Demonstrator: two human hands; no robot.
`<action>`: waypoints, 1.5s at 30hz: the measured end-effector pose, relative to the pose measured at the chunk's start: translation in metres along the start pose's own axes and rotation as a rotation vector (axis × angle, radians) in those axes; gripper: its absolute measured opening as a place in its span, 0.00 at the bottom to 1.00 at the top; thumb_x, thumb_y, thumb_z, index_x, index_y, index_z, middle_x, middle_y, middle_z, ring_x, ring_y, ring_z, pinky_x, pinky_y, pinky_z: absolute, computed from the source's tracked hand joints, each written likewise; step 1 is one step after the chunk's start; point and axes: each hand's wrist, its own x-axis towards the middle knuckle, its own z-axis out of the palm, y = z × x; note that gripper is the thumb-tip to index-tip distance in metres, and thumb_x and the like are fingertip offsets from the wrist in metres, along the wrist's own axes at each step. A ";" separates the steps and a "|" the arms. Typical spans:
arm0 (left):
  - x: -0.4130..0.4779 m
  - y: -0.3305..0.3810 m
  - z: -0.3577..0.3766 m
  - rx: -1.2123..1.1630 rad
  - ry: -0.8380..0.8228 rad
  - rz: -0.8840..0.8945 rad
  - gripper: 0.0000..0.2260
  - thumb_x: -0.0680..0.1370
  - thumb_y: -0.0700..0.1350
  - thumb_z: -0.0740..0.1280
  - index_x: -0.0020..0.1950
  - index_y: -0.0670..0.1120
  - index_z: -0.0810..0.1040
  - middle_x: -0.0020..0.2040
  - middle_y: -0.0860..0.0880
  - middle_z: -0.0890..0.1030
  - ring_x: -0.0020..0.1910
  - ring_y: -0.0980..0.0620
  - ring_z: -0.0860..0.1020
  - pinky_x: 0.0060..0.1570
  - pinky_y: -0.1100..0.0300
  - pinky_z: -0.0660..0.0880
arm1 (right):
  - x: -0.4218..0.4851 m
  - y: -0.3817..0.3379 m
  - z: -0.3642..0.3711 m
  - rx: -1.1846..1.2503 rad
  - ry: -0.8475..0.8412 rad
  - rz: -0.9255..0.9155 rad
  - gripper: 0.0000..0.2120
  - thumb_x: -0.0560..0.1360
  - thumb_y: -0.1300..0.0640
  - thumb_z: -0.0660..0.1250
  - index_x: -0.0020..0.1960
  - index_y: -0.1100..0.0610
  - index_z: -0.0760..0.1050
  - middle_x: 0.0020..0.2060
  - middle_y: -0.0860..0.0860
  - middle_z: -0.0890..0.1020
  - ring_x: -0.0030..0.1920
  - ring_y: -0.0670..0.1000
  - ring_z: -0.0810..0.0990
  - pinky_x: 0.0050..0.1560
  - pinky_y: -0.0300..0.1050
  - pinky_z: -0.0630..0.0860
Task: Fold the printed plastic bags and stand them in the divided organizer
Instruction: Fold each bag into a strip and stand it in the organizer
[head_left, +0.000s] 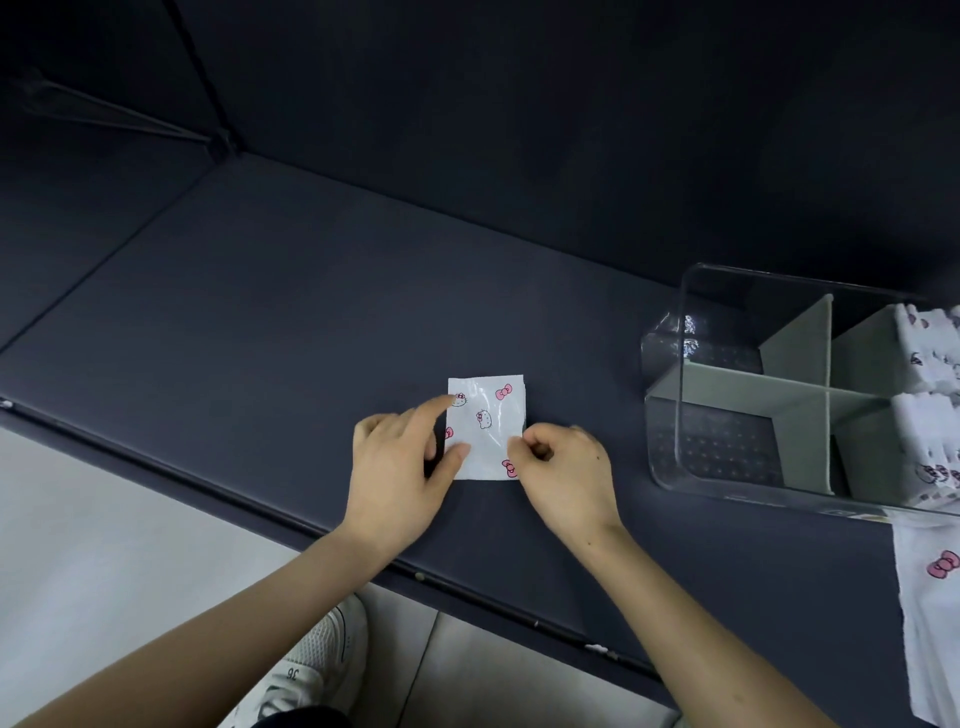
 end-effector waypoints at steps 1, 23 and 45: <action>0.002 -0.001 0.001 0.037 0.000 0.046 0.17 0.74 0.54 0.61 0.57 0.48 0.79 0.31 0.60 0.63 0.31 0.55 0.71 0.49 0.58 0.65 | 0.000 0.000 0.000 -0.003 0.005 -0.005 0.17 0.73 0.60 0.64 0.27 0.58 0.66 0.22 0.48 0.68 0.33 0.51 0.67 0.37 0.45 0.64; 0.004 -0.009 0.018 0.468 -0.289 0.309 0.26 0.81 0.51 0.48 0.74 0.40 0.64 0.74 0.44 0.65 0.74 0.47 0.62 0.70 0.43 0.53 | -0.013 -0.006 0.001 -0.327 0.092 0.091 0.24 0.75 0.49 0.69 0.66 0.58 0.70 0.57 0.53 0.77 0.57 0.55 0.77 0.53 0.47 0.72; 0.046 0.045 -0.029 -0.421 -0.368 -0.308 0.18 0.76 0.55 0.69 0.64 0.52 0.72 0.57 0.57 0.79 0.56 0.55 0.77 0.54 0.61 0.73 | -0.001 -0.011 -0.068 0.337 -0.289 -0.033 0.15 0.70 0.67 0.71 0.45 0.49 0.72 0.32 0.47 0.81 0.35 0.48 0.76 0.45 0.46 0.76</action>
